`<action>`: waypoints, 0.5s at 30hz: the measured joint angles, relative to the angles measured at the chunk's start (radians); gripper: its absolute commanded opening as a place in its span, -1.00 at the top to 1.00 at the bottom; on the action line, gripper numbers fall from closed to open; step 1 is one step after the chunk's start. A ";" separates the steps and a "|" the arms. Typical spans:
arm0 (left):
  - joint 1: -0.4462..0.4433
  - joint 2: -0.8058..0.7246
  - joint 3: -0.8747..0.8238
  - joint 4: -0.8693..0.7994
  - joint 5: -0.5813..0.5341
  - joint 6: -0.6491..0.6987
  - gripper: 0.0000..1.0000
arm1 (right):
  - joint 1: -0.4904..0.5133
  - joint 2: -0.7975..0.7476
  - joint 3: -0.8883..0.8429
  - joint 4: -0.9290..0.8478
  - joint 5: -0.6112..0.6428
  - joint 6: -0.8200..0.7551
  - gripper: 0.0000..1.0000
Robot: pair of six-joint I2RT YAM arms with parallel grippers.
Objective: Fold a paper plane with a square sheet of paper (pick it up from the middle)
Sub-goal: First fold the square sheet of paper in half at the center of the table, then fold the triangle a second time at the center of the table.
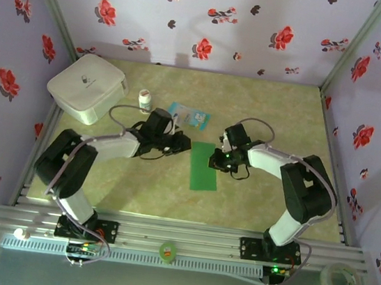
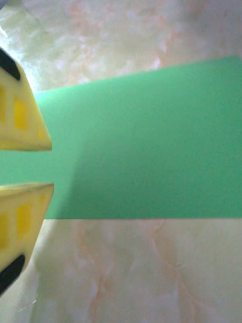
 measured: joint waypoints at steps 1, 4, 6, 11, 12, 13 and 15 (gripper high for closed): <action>0.000 0.027 0.030 -0.001 0.006 0.005 0.71 | -0.005 -0.029 -0.002 -0.003 0.005 0.008 0.47; 0.000 0.099 0.089 -0.004 0.017 0.021 0.72 | -0.029 -0.129 -0.050 0.021 0.014 0.060 0.46; 0.000 0.142 0.109 -0.009 0.024 0.030 0.72 | -0.043 -0.190 -0.112 0.047 0.005 0.110 0.43; 0.000 0.236 0.147 -0.037 0.039 0.048 0.73 | -0.050 -0.277 -0.272 0.083 -0.028 0.238 0.28; 0.000 0.246 0.153 -0.043 0.040 0.050 0.73 | -0.050 -0.291 -0.293 0.084 -0.032 0.255 0.26; 0.000 0.256 0.158 -0.048 0.040 0.051 0.73 | -0.050 -0.307 -0.314 0.084 -0.034 0.270 0.25; 0.000 0.267 0.168 -0.049 0.045 0.051 0.73 | -0.050 -0.339 -0.344 0.088 -0.038 0.298 0.20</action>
